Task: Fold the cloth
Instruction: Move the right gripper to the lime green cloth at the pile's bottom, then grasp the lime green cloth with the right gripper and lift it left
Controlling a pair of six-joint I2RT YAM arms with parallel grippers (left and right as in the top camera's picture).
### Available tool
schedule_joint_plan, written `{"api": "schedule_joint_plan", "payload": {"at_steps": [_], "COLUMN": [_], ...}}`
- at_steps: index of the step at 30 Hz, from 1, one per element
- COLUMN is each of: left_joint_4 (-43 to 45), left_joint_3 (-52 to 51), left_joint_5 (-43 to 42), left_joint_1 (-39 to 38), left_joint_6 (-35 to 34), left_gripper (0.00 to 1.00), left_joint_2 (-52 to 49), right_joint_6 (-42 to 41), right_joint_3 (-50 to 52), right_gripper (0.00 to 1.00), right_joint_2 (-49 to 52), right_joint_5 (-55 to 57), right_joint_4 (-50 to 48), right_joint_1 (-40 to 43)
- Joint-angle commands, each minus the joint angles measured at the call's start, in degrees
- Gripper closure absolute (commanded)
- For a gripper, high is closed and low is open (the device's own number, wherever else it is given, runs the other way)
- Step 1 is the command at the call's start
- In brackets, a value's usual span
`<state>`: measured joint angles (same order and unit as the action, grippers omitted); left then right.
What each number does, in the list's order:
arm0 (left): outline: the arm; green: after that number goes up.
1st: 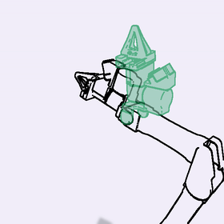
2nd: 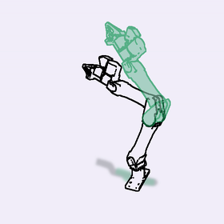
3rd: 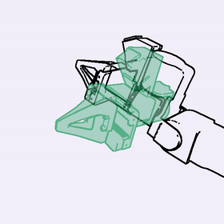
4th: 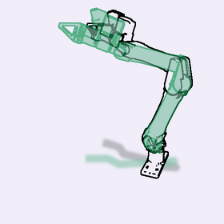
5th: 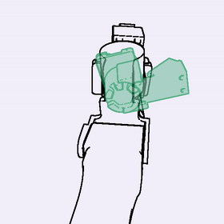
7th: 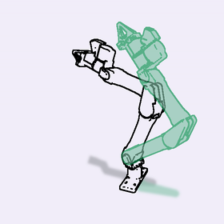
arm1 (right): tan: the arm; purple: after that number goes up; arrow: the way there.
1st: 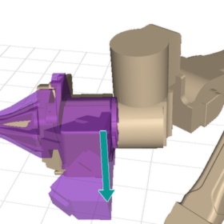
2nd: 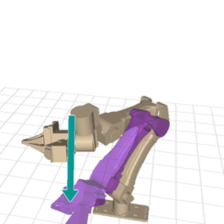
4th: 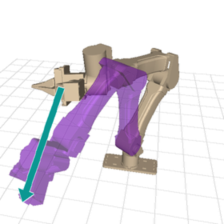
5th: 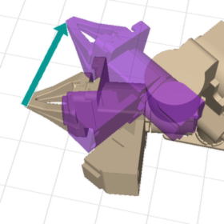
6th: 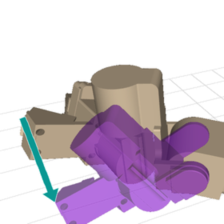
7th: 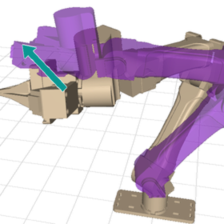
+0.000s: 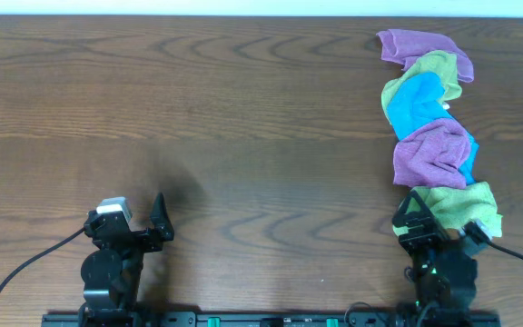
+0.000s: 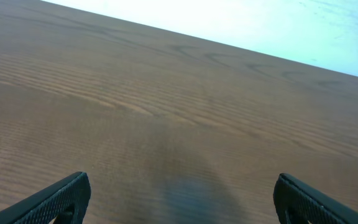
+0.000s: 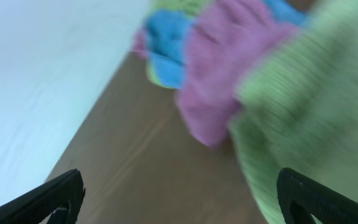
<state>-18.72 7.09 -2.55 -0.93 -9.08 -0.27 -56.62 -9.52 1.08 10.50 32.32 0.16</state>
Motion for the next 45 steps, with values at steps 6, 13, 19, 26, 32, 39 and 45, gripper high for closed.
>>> {"api": "schedule_joint_plan", "payload": {"at_steps": [6,13,19,26,32,39,45], "left_joint_4": [-0.1,-0.1,-0.1,-0.1,-0.1,-0.1,-0.1], "left_joint_3": [-1.4,-1.4,-1.4,-1.4,-1.4,-1.4,-1.4], "left_joint_5": [1.0,1.1,1.1,1.1,1.1,1.1,1.1], "left_joint_1": [0.2,0.2,0.2,0.2,0.2,0.2,0.2], "left_joint_6": [0.3,0.3,0.3,0.3,0.3,0.3,0.3], "left_gripper": [0.05,0.05,0.05,0.05,0.05,0.05,0.05], "left_joint_2": [0.0,0.0,0.0,0.0,0.0,0.0,0.0], "right_joint_6": [-14.3,-7.6,0.0,11.6,13.0,20.5,21.6], "right_joint_3": [0.1,0.1,0.1,0.1,-0.8,-14.3,-27.7], "right_gripper": [0.01,0.01,0.01,0.08,0.99,0.99,0.99], "right_joint_2": [3.9,11.1,19.4,35.6,48.8,52.2,52.2], "right_joint_5": [4.5,4.5,4.7,-1.9,-13.8,-32.8,-42.5], "right_joint_4": [1.8,-0.3,-3.1,-19.4,-32.2,-38.6,-38.6], "right_joint_1": [3.7,11.0,18.3,23.8,24.6,24.1,19.7]}}
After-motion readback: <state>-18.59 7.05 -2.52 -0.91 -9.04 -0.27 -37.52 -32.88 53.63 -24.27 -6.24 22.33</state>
